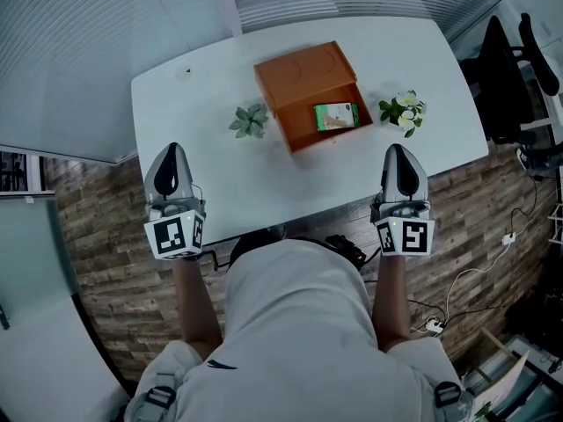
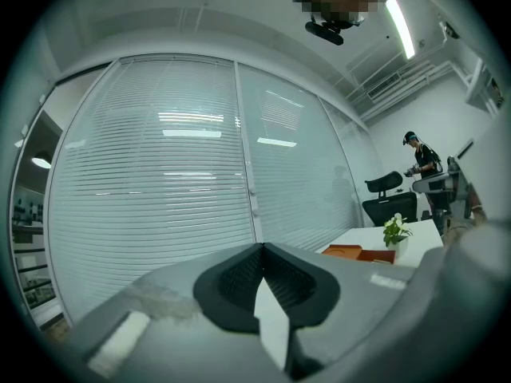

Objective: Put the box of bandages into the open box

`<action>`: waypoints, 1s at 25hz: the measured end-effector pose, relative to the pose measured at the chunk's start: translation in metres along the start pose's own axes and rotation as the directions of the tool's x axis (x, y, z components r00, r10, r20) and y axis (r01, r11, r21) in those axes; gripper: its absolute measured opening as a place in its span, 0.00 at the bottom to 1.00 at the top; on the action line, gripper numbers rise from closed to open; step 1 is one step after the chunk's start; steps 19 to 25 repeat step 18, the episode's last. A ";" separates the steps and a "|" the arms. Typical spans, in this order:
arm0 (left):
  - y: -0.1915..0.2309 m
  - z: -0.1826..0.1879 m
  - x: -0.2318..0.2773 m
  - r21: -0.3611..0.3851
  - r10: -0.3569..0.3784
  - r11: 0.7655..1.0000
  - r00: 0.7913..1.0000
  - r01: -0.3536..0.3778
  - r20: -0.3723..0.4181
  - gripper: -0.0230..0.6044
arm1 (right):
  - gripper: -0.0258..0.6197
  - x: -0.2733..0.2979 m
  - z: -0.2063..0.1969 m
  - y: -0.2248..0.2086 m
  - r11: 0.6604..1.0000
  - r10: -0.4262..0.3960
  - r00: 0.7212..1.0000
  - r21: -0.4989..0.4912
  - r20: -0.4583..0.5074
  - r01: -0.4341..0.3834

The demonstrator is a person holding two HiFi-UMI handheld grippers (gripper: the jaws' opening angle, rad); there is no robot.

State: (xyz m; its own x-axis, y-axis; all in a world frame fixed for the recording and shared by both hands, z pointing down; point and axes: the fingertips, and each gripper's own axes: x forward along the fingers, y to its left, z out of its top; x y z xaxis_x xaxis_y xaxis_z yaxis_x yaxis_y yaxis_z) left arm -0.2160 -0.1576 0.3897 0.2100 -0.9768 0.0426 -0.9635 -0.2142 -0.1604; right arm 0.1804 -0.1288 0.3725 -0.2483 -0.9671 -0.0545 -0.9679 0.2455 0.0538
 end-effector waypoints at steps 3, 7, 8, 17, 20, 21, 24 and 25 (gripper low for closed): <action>0.001 0.001 0.000 0.004 -0.003 1.000 1.000 0.003 0.003 0.05 | 0.04 0.000 0.001 0.001 1.000 0.002 1.000 0.004 0.001 -0.002; -0.002 0.002 0.001 0.003 -0.011 1.000 1.000 0.011 0.006 0.05 | 0.04 -0.003 0.001 0.001 1.000 0.000 1.000 0.005 -0.006 0.000; -0.002 0.002 0.001 0.003 -0.013 1.000 1.000 0.013 0.007 0.04 | 0.04 -0.003 0.000 0.001 1.000 -0.001 1.000 0.005 -0.008 0.001; 0.000 0.000 -0.004 0.000 -0.004 1.000 1.000 0.004 0.005 0.05 | 0.04 -0.004 -0.002 0.004 1.000 0.010 1.000 0.008 -0.012 -0.009; -0.001 0.000 -0.004 0.001 -0.004 1.000 1.000 0.004 0.004 0.04 | 0.04 -0.004 -0.003 0.004 1.000 0.012 1.000 0.004 -0.013 -0.012; -0.001 0.000 -0.004 0.001 -0.004 1.000 1.000 0.004 0.004 0.04 | 0.04 -0.004 -0.003 0.004 1.000 0.012 1.000 0.004 -0.013 -0.012; -0.001 0.000 -0.004 0.001 -0.004 1.000 1.000 0.004 0.004 0.04 | 0.04 -0.004 -0.003 0.004 1.000 0.012 1.000 0.004 -0.013 -0.012; -0.001 0.000 -0.004 0.001 -0.004 1.000 1.000 0.004 0.004 0.04 | 0.04 -0.004 -0.003 0.004 1.000 0.012 1.000 0.004 -0.013 -0.012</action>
